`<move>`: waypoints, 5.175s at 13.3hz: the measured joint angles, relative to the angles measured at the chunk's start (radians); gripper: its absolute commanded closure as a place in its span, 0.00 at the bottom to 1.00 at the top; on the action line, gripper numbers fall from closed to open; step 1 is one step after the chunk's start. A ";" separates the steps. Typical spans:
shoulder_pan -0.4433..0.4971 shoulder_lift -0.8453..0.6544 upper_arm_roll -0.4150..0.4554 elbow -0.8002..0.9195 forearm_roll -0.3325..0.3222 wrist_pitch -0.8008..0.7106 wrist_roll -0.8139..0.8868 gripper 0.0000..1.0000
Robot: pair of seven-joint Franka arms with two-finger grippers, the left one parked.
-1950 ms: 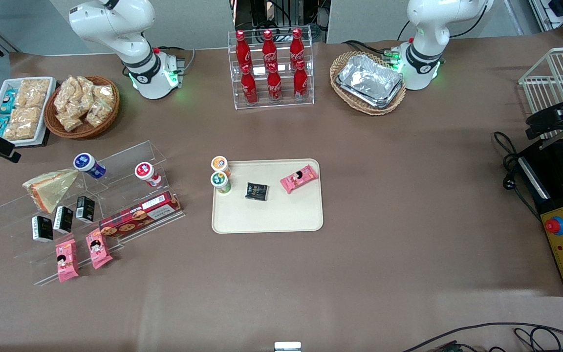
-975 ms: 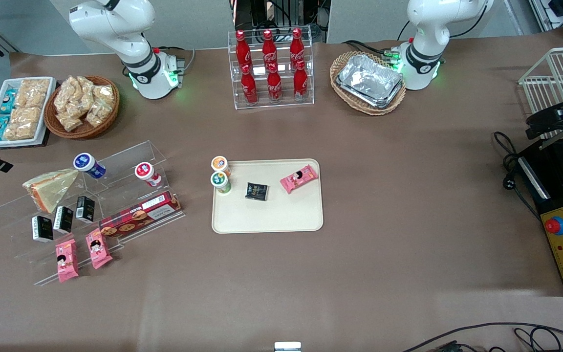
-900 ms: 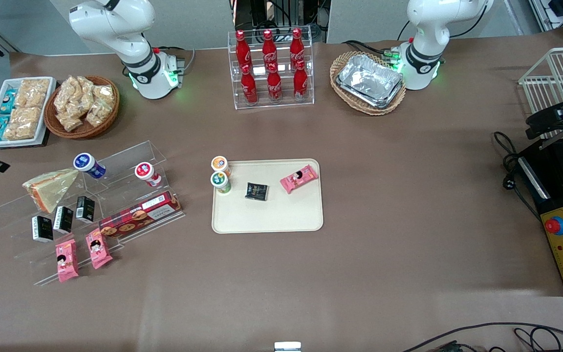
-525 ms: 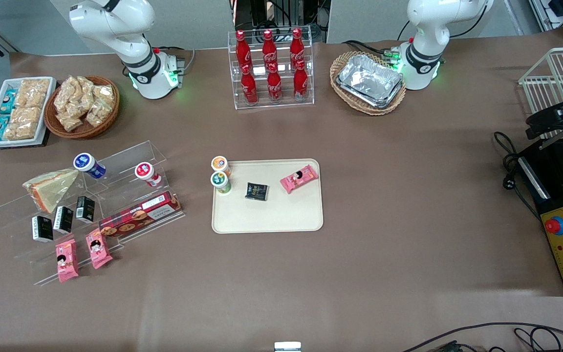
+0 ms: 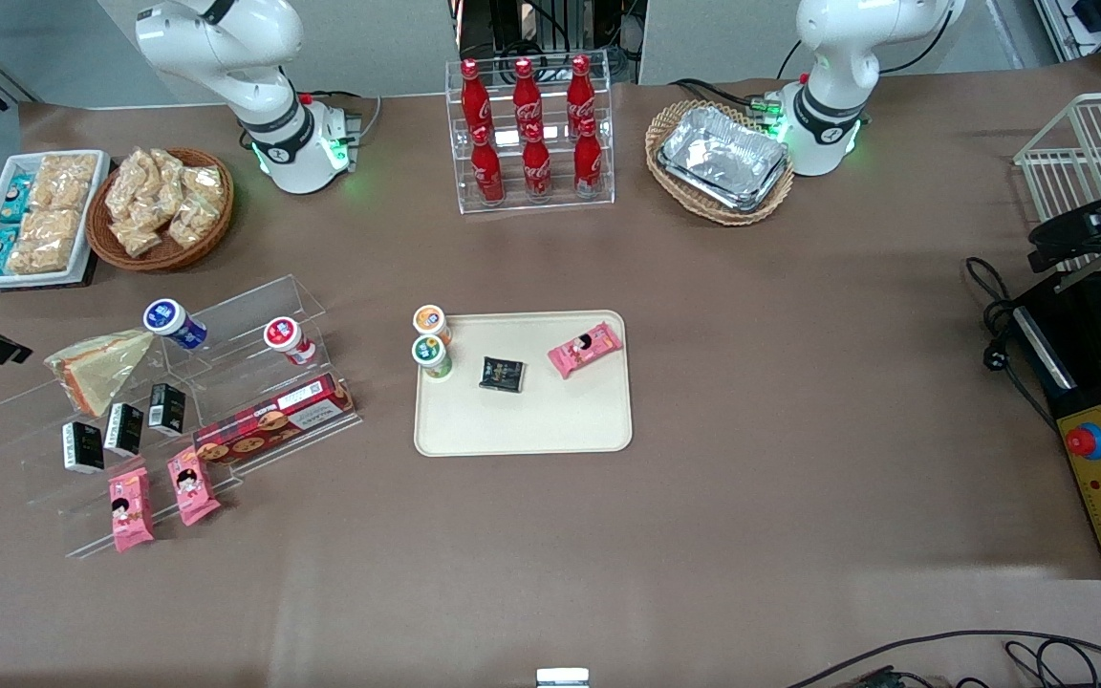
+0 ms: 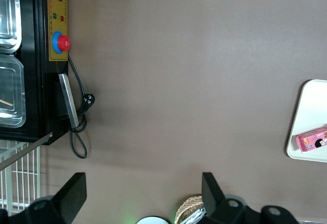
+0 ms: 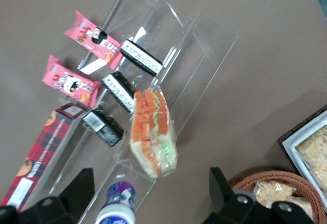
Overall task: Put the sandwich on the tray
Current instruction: 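Lower the right gripper onto the wrapped sandwich in the acrylic rack and close, then lift the wrapped sandwich out of the rack with the right gripper, then carry the sandwich over the cream tray beside the black carton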
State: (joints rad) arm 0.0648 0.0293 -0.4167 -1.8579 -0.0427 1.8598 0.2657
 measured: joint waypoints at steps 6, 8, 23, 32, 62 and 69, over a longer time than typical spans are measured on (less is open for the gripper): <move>-0.001 0.000 -0.044 -0.219 0.024 0.248 -0.056 0.00; 0.001 -0.002 -0.043 -0.228 0.044 0.261 -0.057 0.00; 0.011 0.067 -0.033 -0.248 0.067 0.349 -0.056 0.30; 0.033 0.087 -0.033 -0.207 0.067 0.218 -0.063 1.00; 0.135 0.102 0.501 0.280 0.157 -0.207 1.133 1.00; 0.269 0.226 0.504 0.277 0.157 -0.010 1.441 1.00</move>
State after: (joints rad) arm 0.3343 0.2551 0.0873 -1.5805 0.1142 1.8502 1.7063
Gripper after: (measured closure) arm 0.797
